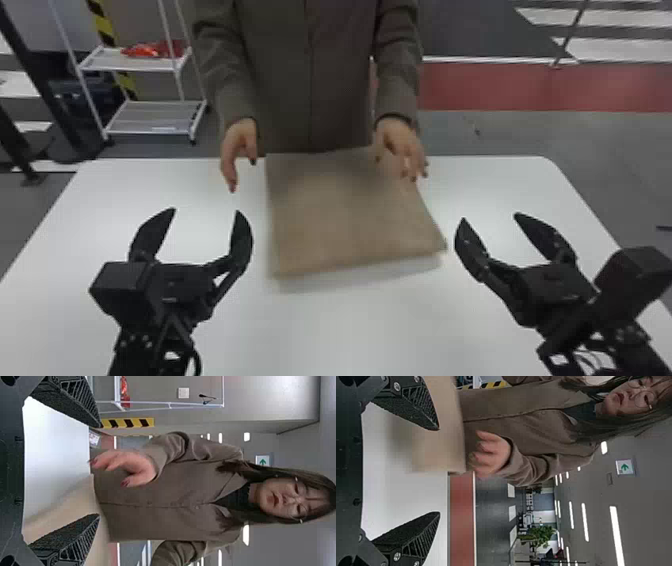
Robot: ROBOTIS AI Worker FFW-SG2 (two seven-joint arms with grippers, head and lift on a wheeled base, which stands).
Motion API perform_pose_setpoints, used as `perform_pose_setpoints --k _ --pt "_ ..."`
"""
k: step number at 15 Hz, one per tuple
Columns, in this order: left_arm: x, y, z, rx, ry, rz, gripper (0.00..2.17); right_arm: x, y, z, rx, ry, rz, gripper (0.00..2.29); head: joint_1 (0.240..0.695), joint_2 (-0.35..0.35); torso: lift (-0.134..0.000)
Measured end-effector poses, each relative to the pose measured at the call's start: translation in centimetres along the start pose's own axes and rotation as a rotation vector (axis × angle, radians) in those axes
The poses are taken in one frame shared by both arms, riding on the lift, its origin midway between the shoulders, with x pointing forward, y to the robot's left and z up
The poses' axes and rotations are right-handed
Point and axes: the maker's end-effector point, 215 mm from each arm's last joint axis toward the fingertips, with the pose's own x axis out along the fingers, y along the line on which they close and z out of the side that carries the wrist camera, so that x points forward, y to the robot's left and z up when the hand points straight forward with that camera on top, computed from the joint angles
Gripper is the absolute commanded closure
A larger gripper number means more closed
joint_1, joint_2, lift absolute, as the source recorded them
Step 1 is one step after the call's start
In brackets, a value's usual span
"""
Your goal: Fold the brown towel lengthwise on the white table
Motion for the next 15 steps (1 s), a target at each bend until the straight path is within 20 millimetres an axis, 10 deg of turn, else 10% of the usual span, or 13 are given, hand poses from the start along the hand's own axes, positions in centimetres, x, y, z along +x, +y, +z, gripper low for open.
perform_pose_setpoints --k 15 --pt "0.19 0.19 -0.76 0.003 0.007 0.003 0.08 0.33 0.69 -0.23 0.004 -0.004 0.014 0.13 0.695 -0.016 -0.113"
